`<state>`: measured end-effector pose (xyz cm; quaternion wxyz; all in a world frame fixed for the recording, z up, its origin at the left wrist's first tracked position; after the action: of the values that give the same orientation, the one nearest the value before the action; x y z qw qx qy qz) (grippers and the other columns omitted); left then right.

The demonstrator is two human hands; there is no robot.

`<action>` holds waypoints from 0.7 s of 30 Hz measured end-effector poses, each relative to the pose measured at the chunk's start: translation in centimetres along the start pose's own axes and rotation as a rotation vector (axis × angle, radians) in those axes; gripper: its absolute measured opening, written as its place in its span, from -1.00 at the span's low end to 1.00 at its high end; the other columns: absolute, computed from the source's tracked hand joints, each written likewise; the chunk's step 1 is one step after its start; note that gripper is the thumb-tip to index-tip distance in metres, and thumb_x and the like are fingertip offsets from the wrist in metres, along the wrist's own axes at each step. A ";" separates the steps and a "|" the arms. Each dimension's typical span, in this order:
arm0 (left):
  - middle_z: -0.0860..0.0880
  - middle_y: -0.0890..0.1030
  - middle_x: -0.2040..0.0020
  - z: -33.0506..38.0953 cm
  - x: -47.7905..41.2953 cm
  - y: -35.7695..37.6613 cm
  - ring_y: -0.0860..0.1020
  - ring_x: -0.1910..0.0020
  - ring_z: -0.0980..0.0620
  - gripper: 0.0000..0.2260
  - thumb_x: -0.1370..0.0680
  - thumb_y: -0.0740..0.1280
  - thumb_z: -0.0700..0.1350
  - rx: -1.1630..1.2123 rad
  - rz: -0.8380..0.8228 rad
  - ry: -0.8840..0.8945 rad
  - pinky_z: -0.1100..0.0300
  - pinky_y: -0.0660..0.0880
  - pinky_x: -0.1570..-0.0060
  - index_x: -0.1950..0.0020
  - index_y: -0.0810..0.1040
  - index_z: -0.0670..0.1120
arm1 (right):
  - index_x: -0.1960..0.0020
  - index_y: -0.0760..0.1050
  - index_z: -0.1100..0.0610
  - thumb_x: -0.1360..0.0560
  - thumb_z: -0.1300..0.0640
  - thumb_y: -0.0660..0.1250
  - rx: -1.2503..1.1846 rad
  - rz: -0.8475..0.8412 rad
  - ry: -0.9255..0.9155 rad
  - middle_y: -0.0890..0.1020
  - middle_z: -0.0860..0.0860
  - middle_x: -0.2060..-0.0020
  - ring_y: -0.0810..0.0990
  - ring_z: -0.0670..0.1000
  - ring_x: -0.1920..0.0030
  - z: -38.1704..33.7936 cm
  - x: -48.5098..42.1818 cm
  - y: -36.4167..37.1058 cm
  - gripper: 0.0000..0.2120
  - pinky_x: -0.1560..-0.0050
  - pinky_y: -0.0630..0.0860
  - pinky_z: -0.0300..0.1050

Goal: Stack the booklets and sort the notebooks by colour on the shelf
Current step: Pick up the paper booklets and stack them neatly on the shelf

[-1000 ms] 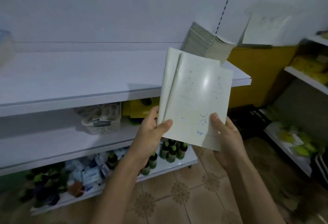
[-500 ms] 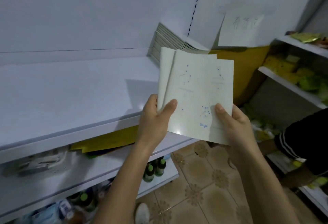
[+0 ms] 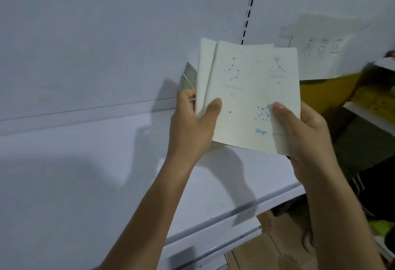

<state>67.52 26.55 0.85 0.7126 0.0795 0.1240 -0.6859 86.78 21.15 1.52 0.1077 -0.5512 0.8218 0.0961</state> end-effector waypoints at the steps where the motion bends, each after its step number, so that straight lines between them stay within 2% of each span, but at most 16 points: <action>1: 0.29 0.59 0.19 0.1 -1.0 0.4 0.56 0.20 0.33 -0.83 -0.48 0.36 0.05 -0.020 0.007 0.000 0.38 0.47 0.28 0.05 0.39 0.13 | -0.10 0.56 0.00 -0.58 0.09 0.26 -0.005 -0.015 0.002 0.69 -0.13 0.03 0.68 -0.09 0.05 0.3 -1.5 0.0 -0.86 0.26 0.58 -0.25; 4: 0.24 0.58 0.13 0.1 -3.8 1.7 0.54 0.17 0.41 -0.84 -0.50 0.36 0.01 -0.074 0.045 0.006 0.38 0.46 0.24 -0.01 0.42 0.11 | -0.06 0.58 0.02 -0.57 0.10 0.27 0.004 -0.058 0.007 0.70 -0.12 0.06 0.68 -0.08 0.07 1.0 -6.1 -0.3 -0.86 0.27 0.58 -0.25; 7: 0.23 0.54 0.10 0.1 -5.9 3.4 0.49 0.16 0.48 -0.76 -0.49 0.38 0.02 -0.168 0.086 0.010 0.42 0.47 0.20 -0.09 0.42 0.01 | -0.07 0.57 0.01 -0.56 0.08 0.27 0.056 -0.142 0.007 0.70 -0.14 0.06 0.68 -0.12 0.07 1.7 -10.4 -0.8 -0.86 0.23 0.59 -0.23; 9: 0.22 0.54 0.07 0.0 -7.0 4.4 0.51 0.10 0.40 -0.71 -0.48 0.39 0.06 -0.260 0.115 0.007 0.29 0.52 0.08 -0.11 0.43 0.00 | -0.07 0.56 0.00 -0.56 0.05 0.27 0.102 -0.189 0.023 0.69 -0.16 0.06 0.67 -0.15 0.08 2.4 -13.0 -1.3 -0.86 0.18 0.55 -0.19; 11: 0.15 0.56 -0.03 -0.2 -7.8 5.3 0.54 -0.03 0.18 -0.65 -0.48 0.38 0.10 -0.355 0.149 -0.011 0.07 0.51 -0.08 -0.17 0.43 -0.02 | -0.03 0.55 -0.02 -0.55 0.03 0.26 0.144 -0.253 0.036 0.69 -0.18 0.09 0.66 -0.18 0.11 3.3 -15.3 -1.5 -0.88 0.18 0.51 -0.16; 12: 0.11 0.54 -0.11 -0.4 -8.0 5.6 0.53 -0.11 0.08 -0.61 -0.48 0.37 0.11 -0.424 0.154 -0.028 0.02 0.47 -0.15 -0.21 0.42 -0.03 | 0.01 0.55 -0.02 -0.55 0.03 0.26 0.171 -0.281 0.036 0.69 -0.19 0.12 0.66 -0.18 0.13 3.8 -16.0 -1.4 -0.89 0.20 0.50 -0.15; 14: 0.07 0.44 -0.30 -1.2 -8.2 6.0 0.39 -0.32 0.00 -0.52 -0.50 0.33 0.08 -0.583 0.150 -0.080 0.06 0.32 -0.29 -0.37 0.33 -0.01 | 0.06 0.57 0.00 -0.56 0.06 0.25 0.231 -0.370 0.039 0.69 -0.19 0.17 0.66 -0.15 0.15 5.2 -16.9 -1.1 -0.88 0.22 0.53 -0.14; 15: 0.08 0.33 -0.42 -1.6 -8.1 6.2 0.26 -0.43 0.03 -0.45 -0.52 0.31 0.05 -0.616 0.130 -0.111 0.08 0.19 -0.35 -0.46 0.23 0.00 | 0.05 0.58 0.00 -0.57 0.06 0.25 0.245 -0.433 0.050 0.70 -0.19 0.17 0.67 -0.13 0.13 5.9 -17.0 -0.7 -0.86 0.21 0.54 -0.13; 17: 0.16 0.12 -0.53 -2.5 -7.7 6.3 0.07 -0.50 0.15 -0.37 -0.56 0.26 -0.01 -0.457 0.086 -0.214 0.09 0.02 -0.47 -0.55 0.03 0.06 | -0.06 0.60 -0.03 -0.58 0.00 0.23 0.224 -0.589 0.112 0.70 -0.20 0.09 0.67 -0.12 0.05 7.8 -16.9 0.0 -0.82 0.13 0.54 -0.14; 19: 0.19 0.13 -0.52 -3.1 -7.4 6.2 0.16 -0.48 0.15 -0.38 -0.57 0.25 -0.05 -0.210 0.091 -0.303 0.03 0.11 -0.47 -0.54 0.00 0.13 | -0.18 0.57 -0.06 -0.54 -0.18 0.22 0.096 -0.693 0.284 0.68 -0.17 -0.01 0.65 -0.09 -0.05 9.5 -16.8 0.5 -0.68 -0.01 0.54 -0.07; 21: 0.19 0.17 -0.51 -3.4 -7.2 6.3 0.24 -0.45 0.13 -0.40 -0.57 0.24 -0.04 -0.186 0.105 -0.320 0.03 0.19 -0.45 -0.53 0.02 0.16 | -0.17 0.59 -0.09 -0.44 -0.32 0.22 -0.107 -0.709 0.533 0.68 -0.10 -0.04 0.67 -0.03 -0.04 10.9 -16.8 1.0 -0.54 0.08 0.59 -0.06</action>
<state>73.38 34.70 -0.71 0.7625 -0.0906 0.0675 -0.6371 92.88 39.44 -4.10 -0.1101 -0.8093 0.5748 -0.0500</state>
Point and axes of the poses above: each hand's wrist, its own x-axis away from the middle knuckle, its own y-axis out of the palm, z = x × y, the point moved 5 cm from there along -x, towards the middle knuckle
